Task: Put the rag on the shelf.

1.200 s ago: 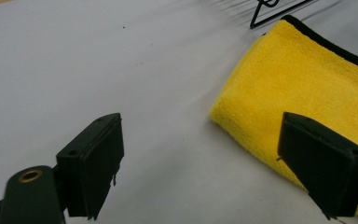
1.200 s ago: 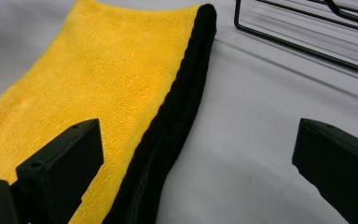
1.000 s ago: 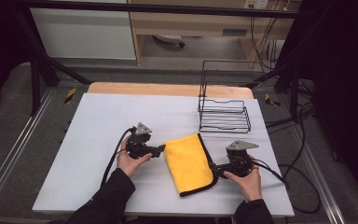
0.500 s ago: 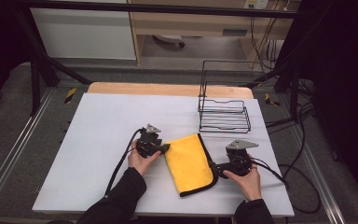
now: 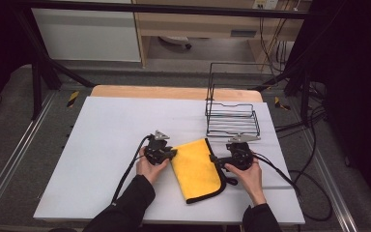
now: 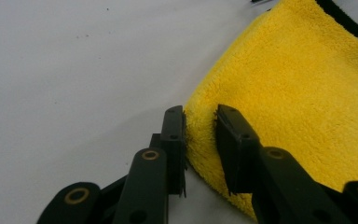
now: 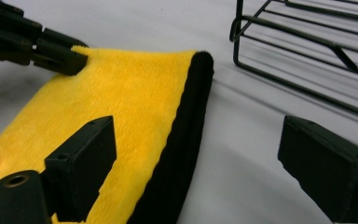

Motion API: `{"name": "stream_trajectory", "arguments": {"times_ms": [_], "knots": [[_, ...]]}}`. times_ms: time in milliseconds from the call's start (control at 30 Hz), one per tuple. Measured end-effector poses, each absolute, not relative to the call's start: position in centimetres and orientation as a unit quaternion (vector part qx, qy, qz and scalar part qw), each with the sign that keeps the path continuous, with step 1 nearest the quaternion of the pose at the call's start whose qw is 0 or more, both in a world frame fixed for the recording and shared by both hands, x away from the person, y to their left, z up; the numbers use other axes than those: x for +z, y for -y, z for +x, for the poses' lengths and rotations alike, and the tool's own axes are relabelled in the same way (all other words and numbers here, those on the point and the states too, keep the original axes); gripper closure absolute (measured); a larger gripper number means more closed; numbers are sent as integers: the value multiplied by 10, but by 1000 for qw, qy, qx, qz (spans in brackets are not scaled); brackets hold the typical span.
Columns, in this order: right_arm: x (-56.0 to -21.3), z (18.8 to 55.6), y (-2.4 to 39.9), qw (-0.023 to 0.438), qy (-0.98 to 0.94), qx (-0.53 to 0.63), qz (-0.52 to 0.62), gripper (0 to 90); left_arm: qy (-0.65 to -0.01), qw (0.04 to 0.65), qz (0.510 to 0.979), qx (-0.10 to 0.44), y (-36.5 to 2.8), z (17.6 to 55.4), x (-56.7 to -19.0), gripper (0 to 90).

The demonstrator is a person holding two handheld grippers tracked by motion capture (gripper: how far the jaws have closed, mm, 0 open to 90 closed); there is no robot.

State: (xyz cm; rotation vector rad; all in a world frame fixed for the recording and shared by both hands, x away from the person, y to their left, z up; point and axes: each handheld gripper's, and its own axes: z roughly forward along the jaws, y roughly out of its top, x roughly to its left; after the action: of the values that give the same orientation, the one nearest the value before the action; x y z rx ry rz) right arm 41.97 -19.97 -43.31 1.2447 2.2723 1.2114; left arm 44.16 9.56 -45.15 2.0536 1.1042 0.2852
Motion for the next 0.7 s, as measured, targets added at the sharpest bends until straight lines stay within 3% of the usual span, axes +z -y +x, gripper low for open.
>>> {"name": "stream_trajectory", "arguments": {"times_ms": [233, 700], "knots": [[-437, 443, 187, 134, -786, 421, 432, 214, -428, 389, 807, 116, -95, 440, -453, 763], [-449, 473, 169, 104, -804, 396, 431, 519, -423, 387, 811, 116, -94, 440, -452, 761]]}}
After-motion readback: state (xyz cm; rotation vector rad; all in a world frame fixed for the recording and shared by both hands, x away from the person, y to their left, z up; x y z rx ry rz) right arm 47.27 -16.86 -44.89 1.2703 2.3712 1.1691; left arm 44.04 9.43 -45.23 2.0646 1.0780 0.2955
